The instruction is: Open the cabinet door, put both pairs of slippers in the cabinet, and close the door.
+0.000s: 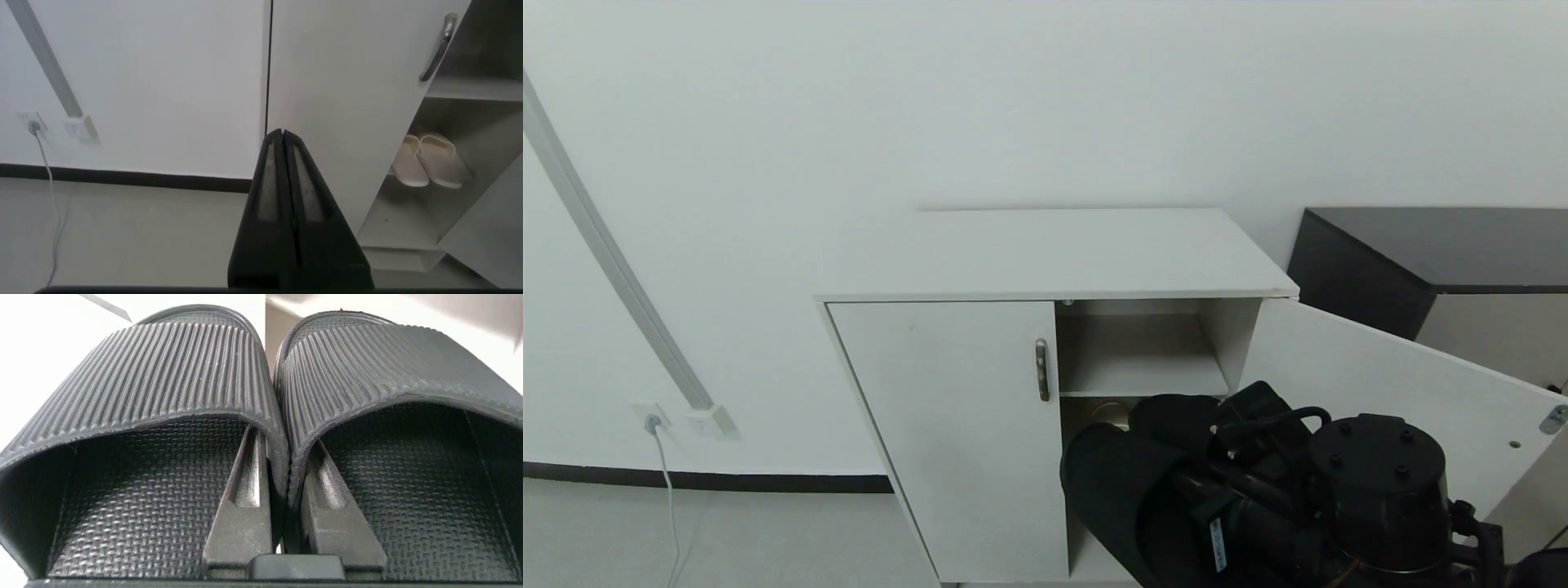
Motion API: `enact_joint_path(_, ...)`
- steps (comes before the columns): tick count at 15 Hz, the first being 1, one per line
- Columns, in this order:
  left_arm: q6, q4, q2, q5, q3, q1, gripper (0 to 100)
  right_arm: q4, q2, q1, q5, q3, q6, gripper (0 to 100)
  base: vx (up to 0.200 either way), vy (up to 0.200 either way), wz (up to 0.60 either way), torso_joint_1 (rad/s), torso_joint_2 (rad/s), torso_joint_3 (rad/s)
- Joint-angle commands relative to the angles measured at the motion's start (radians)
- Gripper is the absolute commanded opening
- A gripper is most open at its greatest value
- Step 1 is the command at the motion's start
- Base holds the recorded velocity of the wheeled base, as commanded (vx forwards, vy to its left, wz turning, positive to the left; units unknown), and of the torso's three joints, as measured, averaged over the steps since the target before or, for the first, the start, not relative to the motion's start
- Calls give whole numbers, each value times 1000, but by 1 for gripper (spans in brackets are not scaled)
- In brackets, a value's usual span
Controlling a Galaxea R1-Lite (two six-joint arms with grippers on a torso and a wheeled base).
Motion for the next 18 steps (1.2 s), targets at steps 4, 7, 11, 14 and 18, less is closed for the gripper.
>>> enact_joint_path(4,0,0,1,0,0,0,0,-1,0,0,-1,3,0,0,0,0,0,-162,484,319)
enact_joint_path(7,0,0,0,0,0,0,0,-1,0,0,-1,6,-11,0,0,0,0,-136,471,326)
enact_joint_path(11,-2,0,0,0,0,0,0,-1,1,0,0,6,-11,0,0,0,0,-105,454,344)
enact_joint_path(14,0,0,1,0,0,0,0,-1,3,2,0,8,-11,0,0,0,0,-66,440,375)
enact_joint_path(18,-2,0,1,0,0,0,0,-1,11,0,0,8,-11,0,0,0,0,-9,237,206)
